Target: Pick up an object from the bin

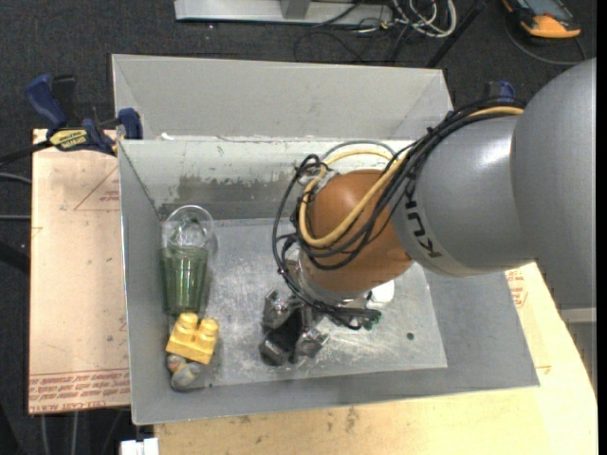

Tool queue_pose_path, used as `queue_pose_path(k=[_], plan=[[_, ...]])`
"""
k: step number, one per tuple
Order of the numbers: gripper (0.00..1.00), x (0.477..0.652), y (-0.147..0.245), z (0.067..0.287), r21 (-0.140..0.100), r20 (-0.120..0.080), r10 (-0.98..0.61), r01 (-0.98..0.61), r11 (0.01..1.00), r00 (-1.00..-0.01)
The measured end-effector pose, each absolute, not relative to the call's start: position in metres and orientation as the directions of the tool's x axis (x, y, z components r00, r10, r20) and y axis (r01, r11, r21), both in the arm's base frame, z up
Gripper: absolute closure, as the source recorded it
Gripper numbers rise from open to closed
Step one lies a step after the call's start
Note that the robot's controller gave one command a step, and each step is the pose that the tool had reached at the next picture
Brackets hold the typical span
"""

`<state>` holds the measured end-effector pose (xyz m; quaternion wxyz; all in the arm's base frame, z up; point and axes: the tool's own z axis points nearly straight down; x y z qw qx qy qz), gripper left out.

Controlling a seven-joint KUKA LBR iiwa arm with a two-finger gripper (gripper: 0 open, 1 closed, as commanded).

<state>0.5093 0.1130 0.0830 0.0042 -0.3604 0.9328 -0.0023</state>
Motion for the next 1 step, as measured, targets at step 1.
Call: queue_pose_path(k=[1], plan=[[1.0,0.5098,0.1156,0.2137,0.003,0.001,-0.717,-0.717,0.697,-0.697]])
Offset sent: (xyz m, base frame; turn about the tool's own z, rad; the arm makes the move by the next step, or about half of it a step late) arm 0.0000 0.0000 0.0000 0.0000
